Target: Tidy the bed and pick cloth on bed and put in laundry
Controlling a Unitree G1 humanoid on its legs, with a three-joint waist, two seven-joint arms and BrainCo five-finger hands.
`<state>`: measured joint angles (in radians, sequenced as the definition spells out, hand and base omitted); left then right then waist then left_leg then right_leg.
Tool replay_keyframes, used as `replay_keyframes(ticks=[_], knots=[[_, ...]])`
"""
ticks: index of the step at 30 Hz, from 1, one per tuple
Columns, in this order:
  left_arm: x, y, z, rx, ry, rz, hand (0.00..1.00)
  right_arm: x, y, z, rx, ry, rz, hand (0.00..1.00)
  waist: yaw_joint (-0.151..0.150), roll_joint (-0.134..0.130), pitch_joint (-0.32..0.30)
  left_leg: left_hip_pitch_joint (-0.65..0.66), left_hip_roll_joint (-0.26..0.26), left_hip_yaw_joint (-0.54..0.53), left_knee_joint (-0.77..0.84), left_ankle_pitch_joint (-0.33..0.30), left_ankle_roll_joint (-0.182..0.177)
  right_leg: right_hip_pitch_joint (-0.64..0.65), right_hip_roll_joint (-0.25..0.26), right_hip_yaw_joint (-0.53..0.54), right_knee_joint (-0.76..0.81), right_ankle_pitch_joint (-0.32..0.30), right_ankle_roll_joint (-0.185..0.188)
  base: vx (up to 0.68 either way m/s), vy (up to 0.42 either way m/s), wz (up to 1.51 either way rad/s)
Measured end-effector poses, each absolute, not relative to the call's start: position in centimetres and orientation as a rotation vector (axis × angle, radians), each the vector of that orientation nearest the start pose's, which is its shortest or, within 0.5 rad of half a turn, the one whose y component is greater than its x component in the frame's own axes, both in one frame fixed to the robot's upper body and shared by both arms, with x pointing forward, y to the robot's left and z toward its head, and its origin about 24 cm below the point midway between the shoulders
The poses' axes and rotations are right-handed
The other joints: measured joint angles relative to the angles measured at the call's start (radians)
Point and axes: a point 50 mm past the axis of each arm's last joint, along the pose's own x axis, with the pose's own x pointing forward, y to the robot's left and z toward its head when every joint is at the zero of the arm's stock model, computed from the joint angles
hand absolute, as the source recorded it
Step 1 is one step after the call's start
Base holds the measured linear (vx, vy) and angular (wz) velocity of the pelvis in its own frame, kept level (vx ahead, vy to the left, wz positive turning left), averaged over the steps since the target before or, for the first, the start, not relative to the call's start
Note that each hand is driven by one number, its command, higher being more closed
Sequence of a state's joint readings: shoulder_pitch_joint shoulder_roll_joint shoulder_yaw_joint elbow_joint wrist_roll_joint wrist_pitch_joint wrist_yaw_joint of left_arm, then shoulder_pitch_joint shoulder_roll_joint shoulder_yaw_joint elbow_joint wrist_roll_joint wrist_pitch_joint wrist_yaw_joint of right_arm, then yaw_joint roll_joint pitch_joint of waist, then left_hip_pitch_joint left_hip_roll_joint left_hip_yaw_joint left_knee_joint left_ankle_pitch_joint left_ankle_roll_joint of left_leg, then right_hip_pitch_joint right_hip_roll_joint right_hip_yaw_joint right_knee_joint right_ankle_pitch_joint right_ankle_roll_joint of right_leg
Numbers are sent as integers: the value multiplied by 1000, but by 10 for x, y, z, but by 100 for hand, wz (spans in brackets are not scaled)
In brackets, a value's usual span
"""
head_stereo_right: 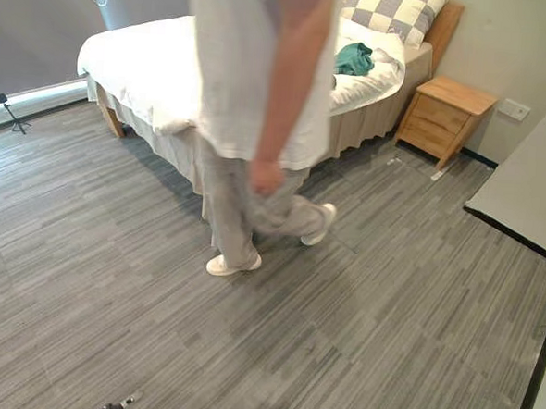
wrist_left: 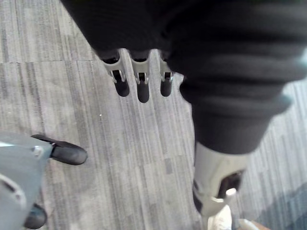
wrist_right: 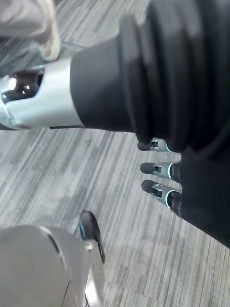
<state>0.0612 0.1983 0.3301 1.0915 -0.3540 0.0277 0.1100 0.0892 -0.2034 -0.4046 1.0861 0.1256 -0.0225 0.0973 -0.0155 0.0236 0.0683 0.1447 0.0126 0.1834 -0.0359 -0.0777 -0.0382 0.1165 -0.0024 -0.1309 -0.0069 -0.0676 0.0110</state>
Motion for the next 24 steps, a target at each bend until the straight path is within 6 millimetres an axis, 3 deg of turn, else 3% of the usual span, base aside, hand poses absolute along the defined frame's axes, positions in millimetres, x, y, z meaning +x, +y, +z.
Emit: replay_keyframes(ticks=[11, 24], knots=[[84, 271, -149, -272, 1035, 690, 0, 91, -276, -143, 191, 989, -446, 0, -2, -1, 3, 5, 9, -1, -1, -7, -13, 9, 7, -21, -2, -6, 9, -2, -37, 3], [74, 262, -153, -287, 1062, 663, 0, 92, -270, -145, 172, 1004, -411, 0, -2, -5, 6, 17, 8, 0, -16, -4, -18, 14, 7, -24, -5, -6, 9, -25, -21, 0]])
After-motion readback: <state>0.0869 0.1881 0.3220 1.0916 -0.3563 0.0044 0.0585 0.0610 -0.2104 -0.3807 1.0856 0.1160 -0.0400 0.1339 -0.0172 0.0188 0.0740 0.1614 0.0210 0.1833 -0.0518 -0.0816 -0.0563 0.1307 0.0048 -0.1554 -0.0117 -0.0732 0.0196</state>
